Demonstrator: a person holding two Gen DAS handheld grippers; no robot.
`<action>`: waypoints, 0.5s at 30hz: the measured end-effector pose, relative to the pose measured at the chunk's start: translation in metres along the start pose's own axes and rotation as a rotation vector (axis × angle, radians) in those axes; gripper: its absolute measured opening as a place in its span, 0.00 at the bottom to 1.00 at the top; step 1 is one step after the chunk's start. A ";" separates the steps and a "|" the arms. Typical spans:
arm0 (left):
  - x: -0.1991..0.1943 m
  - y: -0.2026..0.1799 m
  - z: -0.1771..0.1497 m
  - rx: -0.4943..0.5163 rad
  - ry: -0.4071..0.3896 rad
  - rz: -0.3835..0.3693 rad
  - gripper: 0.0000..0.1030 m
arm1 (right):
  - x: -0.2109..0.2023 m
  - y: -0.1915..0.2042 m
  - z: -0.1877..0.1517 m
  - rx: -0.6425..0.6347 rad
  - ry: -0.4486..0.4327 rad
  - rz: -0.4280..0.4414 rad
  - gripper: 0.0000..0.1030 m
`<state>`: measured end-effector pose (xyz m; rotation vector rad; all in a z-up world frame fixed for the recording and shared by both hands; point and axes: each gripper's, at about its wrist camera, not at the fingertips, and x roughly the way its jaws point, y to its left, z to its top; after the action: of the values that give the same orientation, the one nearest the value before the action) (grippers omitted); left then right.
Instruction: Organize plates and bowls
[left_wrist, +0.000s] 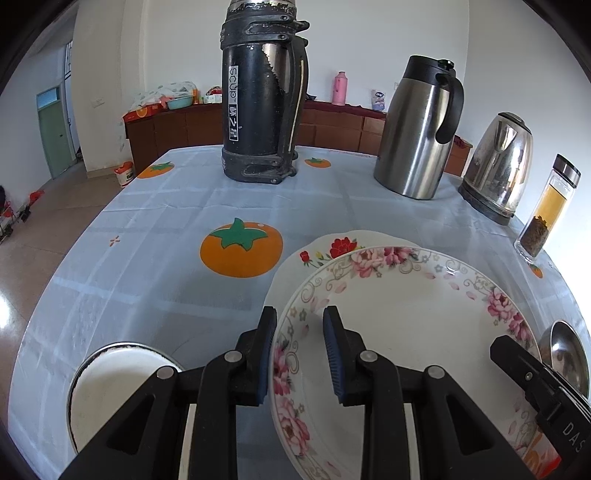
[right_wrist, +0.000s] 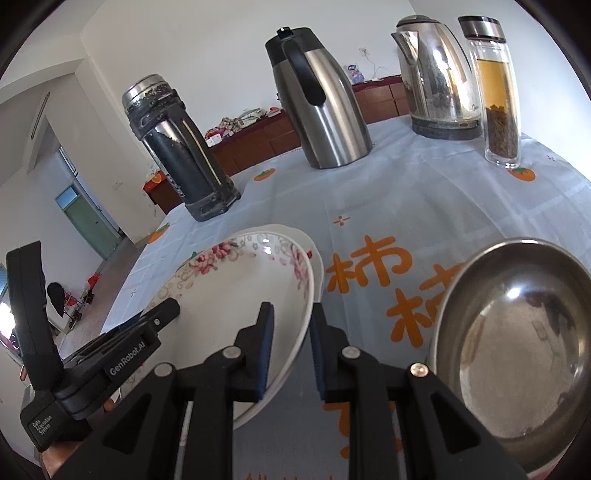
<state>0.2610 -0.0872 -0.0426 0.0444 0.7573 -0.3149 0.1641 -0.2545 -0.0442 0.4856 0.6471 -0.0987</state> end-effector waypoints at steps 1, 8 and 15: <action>0.001 0.000 0.001 -0.001 0.000 0.002 0.28 | 0.001 0.000 0.000 -0.001 0.000 -0.001 0.19; 0.006 0.000 0.002 0.005 0.002 0.016 0.28 | 0.005 0.001 0.002 -0.004 0.000 -0.007 0.19; 0.009 -0.001 0.004 0.005 0.002 0.027 0.28 | 0.011 0.002 0.005 -0.009 0.002 -0.015 0.20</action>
<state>0.2698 -0.0915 -0.0458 0.0600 0.7570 -0.2908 0.1760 -0.2541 -0.0463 0.4721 0.6528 -0.1099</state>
